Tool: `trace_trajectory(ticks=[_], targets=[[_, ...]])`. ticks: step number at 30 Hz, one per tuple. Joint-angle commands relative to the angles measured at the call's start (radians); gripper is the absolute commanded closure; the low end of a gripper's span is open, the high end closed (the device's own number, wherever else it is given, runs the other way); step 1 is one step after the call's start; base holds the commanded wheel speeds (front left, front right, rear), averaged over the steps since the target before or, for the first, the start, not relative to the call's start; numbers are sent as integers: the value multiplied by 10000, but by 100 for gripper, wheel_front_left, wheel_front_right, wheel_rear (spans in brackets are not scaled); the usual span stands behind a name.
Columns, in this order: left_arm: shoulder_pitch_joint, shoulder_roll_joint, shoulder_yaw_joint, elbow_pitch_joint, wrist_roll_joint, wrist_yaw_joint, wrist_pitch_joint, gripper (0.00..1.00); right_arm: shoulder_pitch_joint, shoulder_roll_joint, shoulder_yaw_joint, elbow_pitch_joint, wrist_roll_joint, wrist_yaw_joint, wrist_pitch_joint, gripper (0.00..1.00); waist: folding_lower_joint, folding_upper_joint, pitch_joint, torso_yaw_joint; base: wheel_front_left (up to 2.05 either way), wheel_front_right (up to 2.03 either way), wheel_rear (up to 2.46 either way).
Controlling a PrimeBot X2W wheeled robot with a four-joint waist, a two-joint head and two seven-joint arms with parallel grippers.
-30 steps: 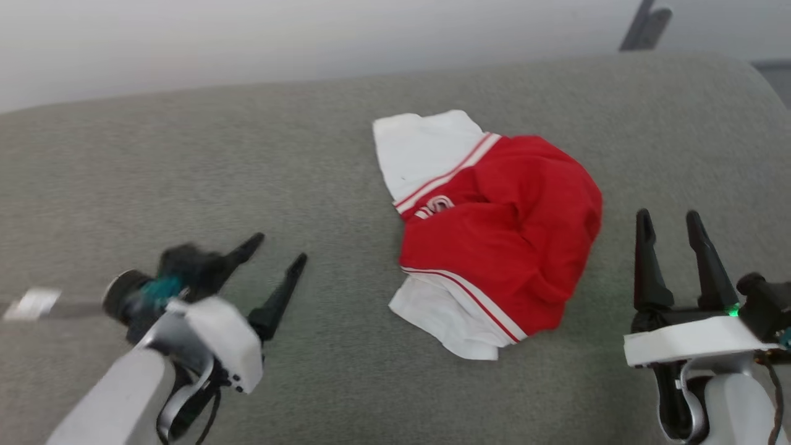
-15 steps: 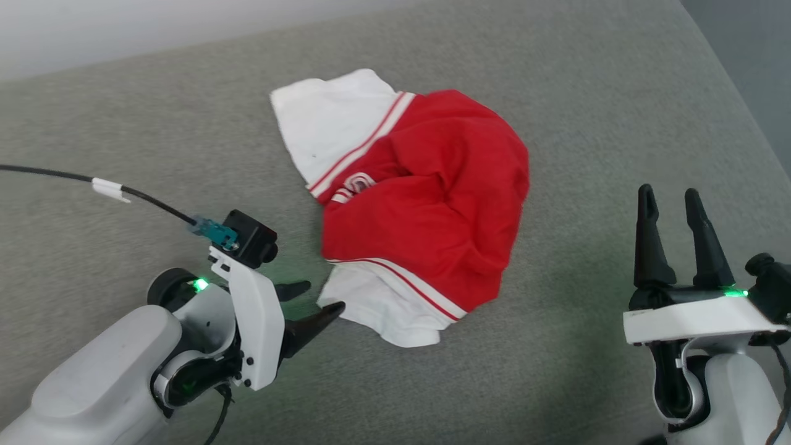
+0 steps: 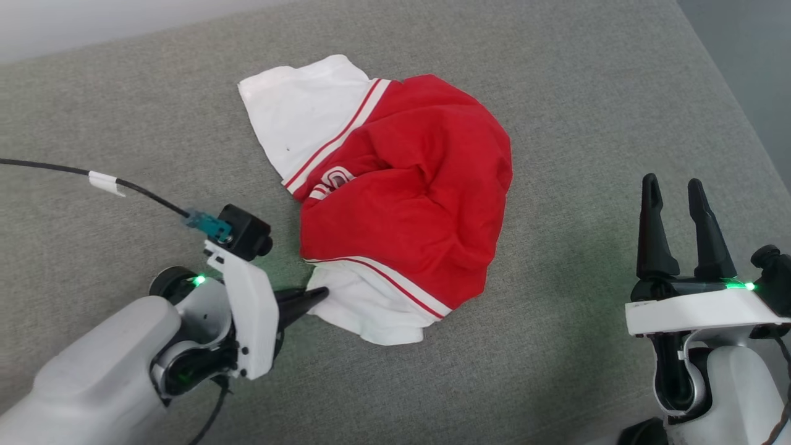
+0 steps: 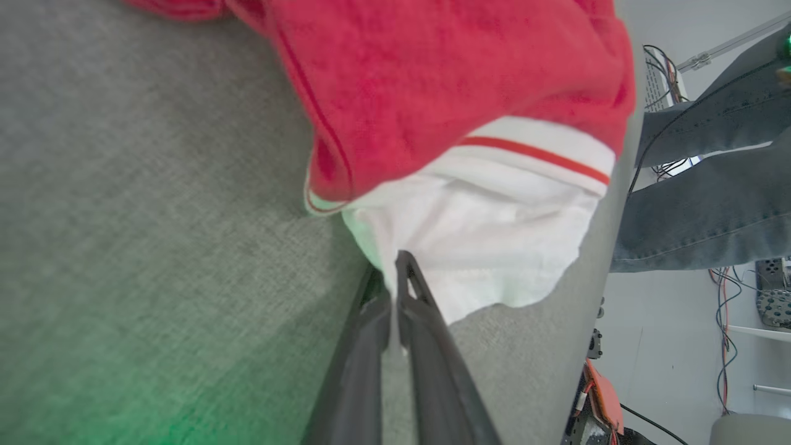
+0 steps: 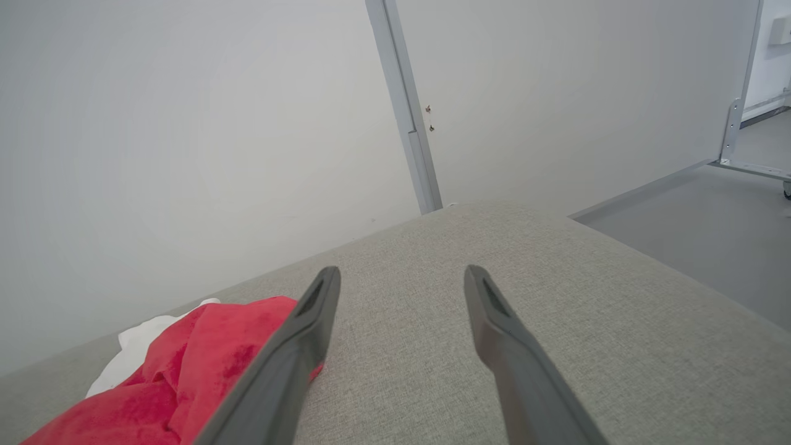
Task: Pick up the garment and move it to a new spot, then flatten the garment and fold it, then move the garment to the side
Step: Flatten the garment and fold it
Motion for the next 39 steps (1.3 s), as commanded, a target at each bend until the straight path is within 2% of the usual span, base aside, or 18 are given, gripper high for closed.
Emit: trace_trajectory(ticks=[1,5,7,8,12,19,23,26,27,28,29,30,34,37,39], targets=[[-81,247,-111,206,-120,32,-114,100,-38,19,-33,7,-60,0,-48,0,0,0,-76,85,0,0,0],[-60,995,41,468,-389,34,-538,100,54,17,-105,32,-152,0,-48,0,0,0,-247,257,0,0,0],[-51,1545,91,642,-467,34,-652,100,134,17,-119,39,-174,0,-49,0,0,0,-321,350,0,0,0],[-95,2127,216,915,-556,34,-772,100,175,12,-110,53,-173,-1,-48,0,0,0,-368,431,0,0,0],[-191,3025,493,1665,-698,51,-776,100,221,11,-106,90,-225,-1,-48,0,0,0,-464,530,0,0,0],[-426,3738,463,3067,-167,310,-689,100,227,13,-44,85,-282,0,-49,0,0,0,-532,467,0,0,0],[-515,3726,383,3549,163,792,-855,100,331,14,-124,71,-369,0,-49,0,0,0,-610,426,0,0,0],[-323,3353,550,3754,-162,742,-1139,100,423,11,-221,67,-446,0,-48,0,0,0,-673,492,0,0,0],[-262,3282,522,3824,-109,735,-1259,89,442,13,-218,83,-494,0,-48,0,0,0,-706,529,0,0,0],[-228,3179,506,3862,-48,748,-1414,63,455,14,-207,104,-555,0,-48,0,0,0,-740,596,0,0,0],[-188,3081,529,3882,-46,785,-1601,29,452,14,-157,128,-619,0,-49,0,0,0,-771,653,0,0,0],[-147,2979,543,3899,27,786,-1837,0,450,16,-118,165,-716,0,-48,0,0,0,-813,731,0,0,0],[83,2490,604,3737,278,957,-3025,0,287,-86,205,457,-1119,0,-49,0,0,0,-970,1238,0,0,0],[356,2093,590,3423,657,1217,-4184,0,-59,-556,612,835,-1345,-1,33,0,0,0,-1060,1783,0,0,0],[536,1667,601,3131,871,1550,-5050,0,-347,-924,839,1026,-1387,0,311,0,0,0,-1101,2245,0,0,0]])
